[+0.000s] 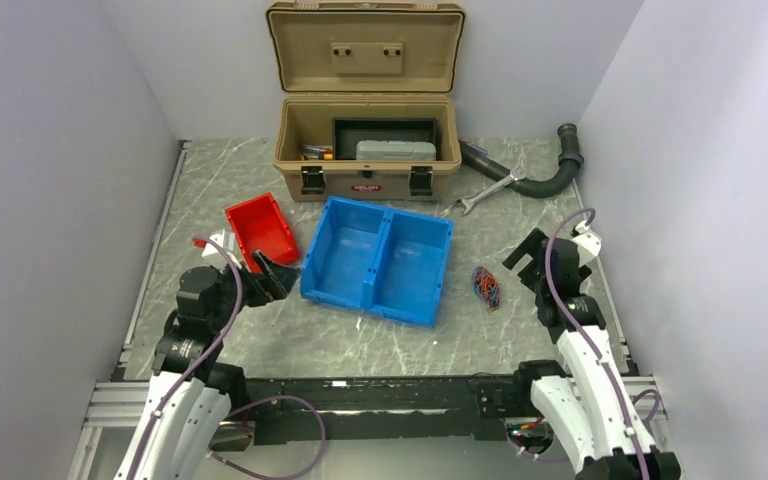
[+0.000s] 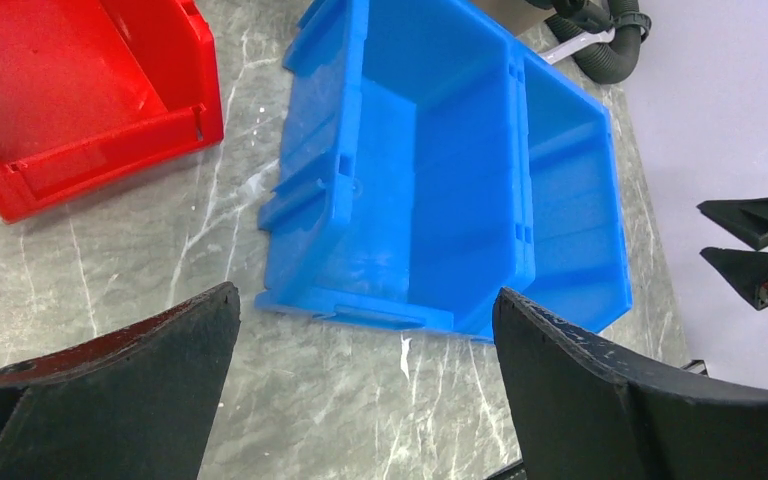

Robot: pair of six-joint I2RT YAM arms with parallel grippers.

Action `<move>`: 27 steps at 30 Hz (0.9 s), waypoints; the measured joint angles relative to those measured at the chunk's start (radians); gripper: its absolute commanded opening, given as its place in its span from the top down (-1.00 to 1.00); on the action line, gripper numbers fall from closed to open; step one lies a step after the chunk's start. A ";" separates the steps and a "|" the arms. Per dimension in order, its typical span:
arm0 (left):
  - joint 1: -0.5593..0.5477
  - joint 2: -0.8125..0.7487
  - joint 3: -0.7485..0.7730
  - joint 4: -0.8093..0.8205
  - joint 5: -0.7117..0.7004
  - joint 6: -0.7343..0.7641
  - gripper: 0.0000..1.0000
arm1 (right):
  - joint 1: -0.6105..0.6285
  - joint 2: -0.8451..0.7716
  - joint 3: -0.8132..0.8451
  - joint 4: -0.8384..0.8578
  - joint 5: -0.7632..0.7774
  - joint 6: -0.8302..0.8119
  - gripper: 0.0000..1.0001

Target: Untangle the cables

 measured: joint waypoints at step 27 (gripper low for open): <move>0.000 0.099 -0.073 0.246 0.263 0.027 -0.98 | 0.001 0.447 0.013 0.109 -0.285 -0.103 0.04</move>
